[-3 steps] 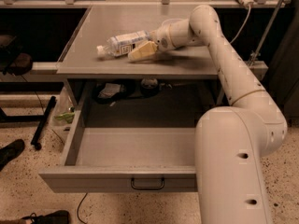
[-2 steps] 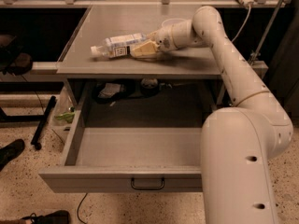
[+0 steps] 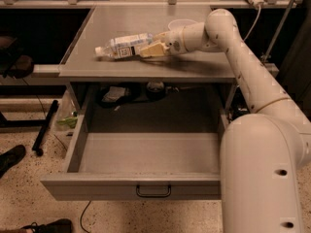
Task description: Place blue plastic bottle into top drawer
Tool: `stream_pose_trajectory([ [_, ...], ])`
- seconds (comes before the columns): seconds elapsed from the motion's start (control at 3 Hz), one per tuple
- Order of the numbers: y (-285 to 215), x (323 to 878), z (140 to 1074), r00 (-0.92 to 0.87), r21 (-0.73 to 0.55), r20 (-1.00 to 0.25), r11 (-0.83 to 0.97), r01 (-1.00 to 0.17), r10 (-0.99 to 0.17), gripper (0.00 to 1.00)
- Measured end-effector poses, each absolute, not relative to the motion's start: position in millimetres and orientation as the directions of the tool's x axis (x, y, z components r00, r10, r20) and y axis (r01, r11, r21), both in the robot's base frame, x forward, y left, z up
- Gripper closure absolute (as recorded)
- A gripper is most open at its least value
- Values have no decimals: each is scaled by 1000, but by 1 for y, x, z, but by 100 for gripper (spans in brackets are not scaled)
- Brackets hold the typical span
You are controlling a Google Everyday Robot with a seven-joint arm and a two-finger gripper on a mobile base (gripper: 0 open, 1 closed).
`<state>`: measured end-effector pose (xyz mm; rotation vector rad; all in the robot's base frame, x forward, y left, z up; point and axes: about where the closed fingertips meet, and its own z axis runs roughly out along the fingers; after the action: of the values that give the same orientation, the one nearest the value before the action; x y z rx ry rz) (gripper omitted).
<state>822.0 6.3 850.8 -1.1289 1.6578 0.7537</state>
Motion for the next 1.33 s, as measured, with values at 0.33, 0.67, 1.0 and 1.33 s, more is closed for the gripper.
stream_pose_trajectory([
  [0.33, -1, 814, 854, -103, -29, -945, 392, -920, -311, 100],
  [0.67, -10, 800, 861, -87, -43, -951, 405, -913, -296, 100],
  [1.0, -22, 778, 868, -76, -55, -955, 424, -904, -287, 100],
  [1.33, -37, 755, 873, -71, -64, -958, 449, -891, -278, 100],
])
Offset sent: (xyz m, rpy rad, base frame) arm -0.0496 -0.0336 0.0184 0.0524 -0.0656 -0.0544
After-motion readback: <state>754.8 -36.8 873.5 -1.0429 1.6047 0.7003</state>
